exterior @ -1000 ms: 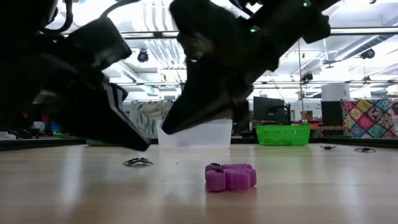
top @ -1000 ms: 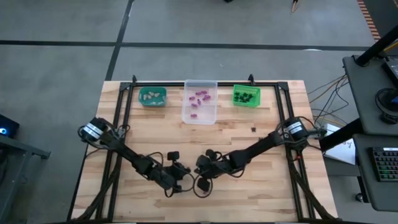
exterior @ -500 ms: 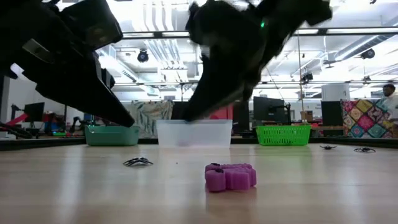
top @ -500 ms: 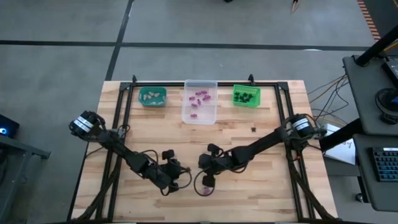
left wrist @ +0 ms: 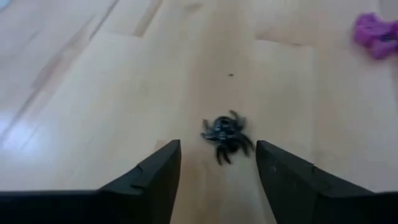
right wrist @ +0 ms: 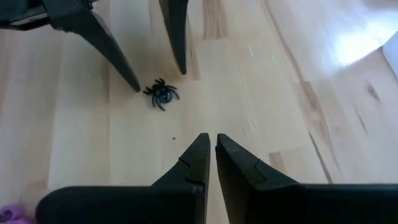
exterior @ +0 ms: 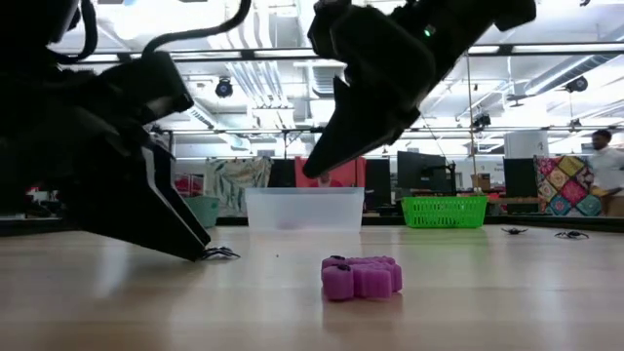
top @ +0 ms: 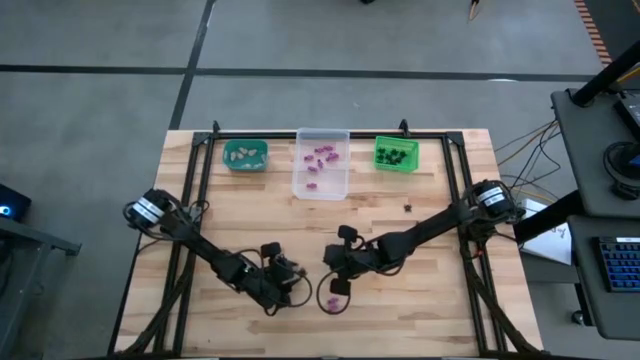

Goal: Sort Halloween decoration
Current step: Put the black spider toy into the green bin

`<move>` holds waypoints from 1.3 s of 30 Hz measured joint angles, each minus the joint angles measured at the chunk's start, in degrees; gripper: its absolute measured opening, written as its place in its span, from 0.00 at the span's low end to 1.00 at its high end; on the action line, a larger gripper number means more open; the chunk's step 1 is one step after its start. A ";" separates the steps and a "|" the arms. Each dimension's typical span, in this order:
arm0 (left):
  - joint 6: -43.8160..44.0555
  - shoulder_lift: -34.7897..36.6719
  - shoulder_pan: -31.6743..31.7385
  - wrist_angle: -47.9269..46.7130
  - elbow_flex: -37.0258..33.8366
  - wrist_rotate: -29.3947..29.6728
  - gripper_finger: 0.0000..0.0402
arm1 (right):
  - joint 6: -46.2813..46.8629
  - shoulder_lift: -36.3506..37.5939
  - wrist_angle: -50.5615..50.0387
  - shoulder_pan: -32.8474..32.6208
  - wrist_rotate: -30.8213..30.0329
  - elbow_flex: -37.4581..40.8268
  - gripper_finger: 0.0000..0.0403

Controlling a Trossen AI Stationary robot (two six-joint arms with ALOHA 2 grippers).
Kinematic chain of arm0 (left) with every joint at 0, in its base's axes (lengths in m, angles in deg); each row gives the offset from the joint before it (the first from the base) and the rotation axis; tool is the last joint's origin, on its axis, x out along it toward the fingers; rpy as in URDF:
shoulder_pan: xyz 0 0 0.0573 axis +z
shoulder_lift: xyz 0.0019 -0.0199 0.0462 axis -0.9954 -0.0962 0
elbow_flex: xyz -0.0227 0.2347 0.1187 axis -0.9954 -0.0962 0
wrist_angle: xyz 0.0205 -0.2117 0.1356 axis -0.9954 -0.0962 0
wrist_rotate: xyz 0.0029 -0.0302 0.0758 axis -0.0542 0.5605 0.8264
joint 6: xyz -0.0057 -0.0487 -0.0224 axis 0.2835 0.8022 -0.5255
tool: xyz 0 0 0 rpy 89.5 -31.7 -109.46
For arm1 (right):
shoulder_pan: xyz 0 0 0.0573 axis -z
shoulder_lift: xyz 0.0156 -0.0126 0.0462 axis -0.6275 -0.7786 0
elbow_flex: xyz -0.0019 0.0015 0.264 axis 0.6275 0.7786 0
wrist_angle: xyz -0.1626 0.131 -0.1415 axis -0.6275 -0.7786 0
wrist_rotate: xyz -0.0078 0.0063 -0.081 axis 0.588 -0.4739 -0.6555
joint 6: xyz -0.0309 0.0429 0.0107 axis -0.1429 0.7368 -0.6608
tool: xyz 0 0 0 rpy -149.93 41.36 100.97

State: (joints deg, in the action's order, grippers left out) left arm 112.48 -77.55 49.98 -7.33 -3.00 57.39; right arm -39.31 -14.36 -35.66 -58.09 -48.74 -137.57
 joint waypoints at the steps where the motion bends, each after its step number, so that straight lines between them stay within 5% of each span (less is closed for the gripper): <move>1: 0.38 -0.41 0.14 0.23 0.00 0.37 0.48 | 0.00 -0.21 0.63 0.00 -0.04 0.38 0.06; 15: 6.07 -4.05 0.42 5.88 0.17 2.30 0.46 | -0.63 -0.29 4.30 0.50 -2.75 2.78 0.06; 32: 3.27 -3.71 0.37 6.27 0.31 3.50 0.06 | 2.62 -0.31 6.04 0.11 0.33 3.20 0.06; 39: -3.39 -3.60 0.37 5.77 3.13 3.35 0.00 | 3.05 -0.31 6.06 -0.15 0.35 3.24 0.06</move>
State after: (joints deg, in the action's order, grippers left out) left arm 109.09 -81.15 50.35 -1.57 0.12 60.74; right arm -36.26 -14.67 -29.60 -58.24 -48.39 -134.33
